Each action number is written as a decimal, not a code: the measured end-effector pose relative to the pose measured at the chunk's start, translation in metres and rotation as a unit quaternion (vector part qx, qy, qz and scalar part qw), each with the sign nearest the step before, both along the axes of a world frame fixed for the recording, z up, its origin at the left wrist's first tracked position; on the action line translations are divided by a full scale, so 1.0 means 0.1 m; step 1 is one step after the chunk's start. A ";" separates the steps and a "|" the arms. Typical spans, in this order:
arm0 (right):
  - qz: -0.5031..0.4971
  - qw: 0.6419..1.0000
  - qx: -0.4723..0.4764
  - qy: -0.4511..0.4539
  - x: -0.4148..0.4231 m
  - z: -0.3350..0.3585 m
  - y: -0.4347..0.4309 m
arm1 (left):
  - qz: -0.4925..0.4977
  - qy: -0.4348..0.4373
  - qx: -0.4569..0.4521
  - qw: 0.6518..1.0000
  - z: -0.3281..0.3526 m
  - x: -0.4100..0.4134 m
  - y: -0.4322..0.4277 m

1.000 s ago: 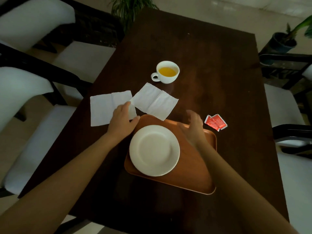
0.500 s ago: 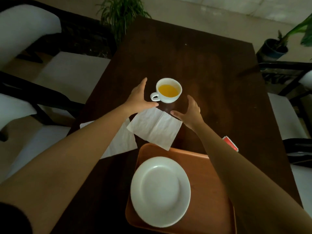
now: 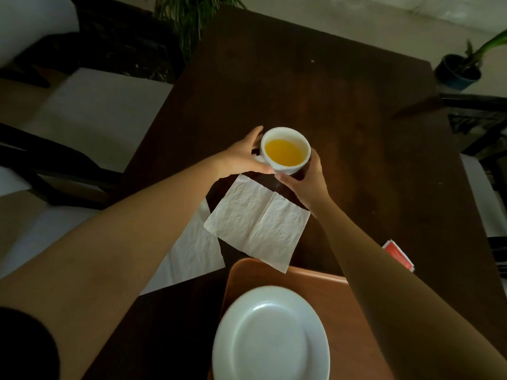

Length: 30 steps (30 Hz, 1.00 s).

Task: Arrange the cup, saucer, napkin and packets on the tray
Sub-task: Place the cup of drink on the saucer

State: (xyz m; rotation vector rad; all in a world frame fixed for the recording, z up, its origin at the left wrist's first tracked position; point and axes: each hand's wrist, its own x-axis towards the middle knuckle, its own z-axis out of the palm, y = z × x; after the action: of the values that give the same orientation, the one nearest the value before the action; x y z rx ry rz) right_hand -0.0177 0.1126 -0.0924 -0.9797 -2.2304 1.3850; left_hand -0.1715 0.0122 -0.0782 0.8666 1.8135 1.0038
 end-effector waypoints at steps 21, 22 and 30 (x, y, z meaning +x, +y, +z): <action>0.042 0.997 -0.022 0.058 0.34 0.16 -0.12 | 0.006 -0.019 0.048 0.999 0.17 0.28 -0.25; 0.050 0.997 -0.020 0.063 0.40 0.20 -0.14 | 0.002 -0.025 0.055 0.998 0.21 0.32 -0.30; 0.147 0.981 -0.099 0.074 0.98 0.53 -0.39 | 0.009 -0.070 0.101 0.992 0.51 0.78 -0.95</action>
State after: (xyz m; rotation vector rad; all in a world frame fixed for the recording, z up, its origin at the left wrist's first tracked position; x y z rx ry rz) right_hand 0.0800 0.0741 -0.0391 -0.5952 -2.2216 1.7734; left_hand -0.0939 -0.0832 -0.0272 0.8780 1.6244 1.2441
